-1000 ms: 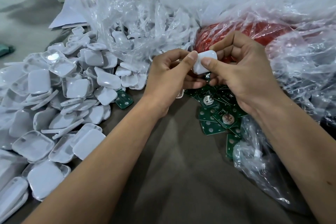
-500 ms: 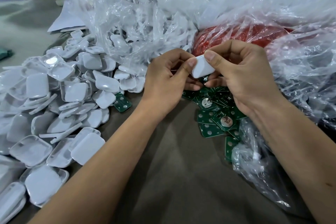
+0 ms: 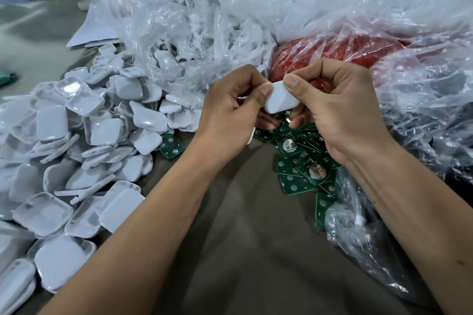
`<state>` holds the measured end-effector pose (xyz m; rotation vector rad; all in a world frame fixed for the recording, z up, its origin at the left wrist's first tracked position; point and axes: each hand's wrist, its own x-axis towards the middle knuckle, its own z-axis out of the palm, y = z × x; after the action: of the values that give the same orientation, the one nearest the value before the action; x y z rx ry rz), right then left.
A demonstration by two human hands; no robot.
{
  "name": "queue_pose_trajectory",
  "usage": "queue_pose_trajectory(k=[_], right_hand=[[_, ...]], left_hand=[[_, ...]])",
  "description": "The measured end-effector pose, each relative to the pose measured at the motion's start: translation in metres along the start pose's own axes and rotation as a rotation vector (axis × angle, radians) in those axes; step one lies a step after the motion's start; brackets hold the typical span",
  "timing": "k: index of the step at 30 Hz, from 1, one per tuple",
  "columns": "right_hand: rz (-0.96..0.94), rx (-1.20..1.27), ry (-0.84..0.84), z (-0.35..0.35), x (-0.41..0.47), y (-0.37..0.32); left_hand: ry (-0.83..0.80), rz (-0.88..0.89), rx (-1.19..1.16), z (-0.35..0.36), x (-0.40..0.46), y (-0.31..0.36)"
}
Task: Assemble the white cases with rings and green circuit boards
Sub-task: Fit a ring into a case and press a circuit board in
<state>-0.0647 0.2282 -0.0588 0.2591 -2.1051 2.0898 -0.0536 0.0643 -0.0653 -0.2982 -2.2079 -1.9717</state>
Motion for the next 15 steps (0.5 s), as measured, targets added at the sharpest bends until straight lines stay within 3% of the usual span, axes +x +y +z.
queue_pose_trajectory(k=[6,11,15], right_hand=[[0.006,-0.016,-0.011,0.0005,-0.0001,0.0014],[0.058,-0.054,-0.129,-0.0039,0.0017,0.0037],[0.078,-0.119,-0.095,-0.004,0.0033,0.0071]], left_hand=[[0.019,-0.032,-0.003,-0.0018,0.0036,-0.0012],[0.068,-0.125,-0.037,-0.0066,0.0057,-0.0033],[0.05,-0.202,-0.067,-0.0049,0.0053,-0.0026]])
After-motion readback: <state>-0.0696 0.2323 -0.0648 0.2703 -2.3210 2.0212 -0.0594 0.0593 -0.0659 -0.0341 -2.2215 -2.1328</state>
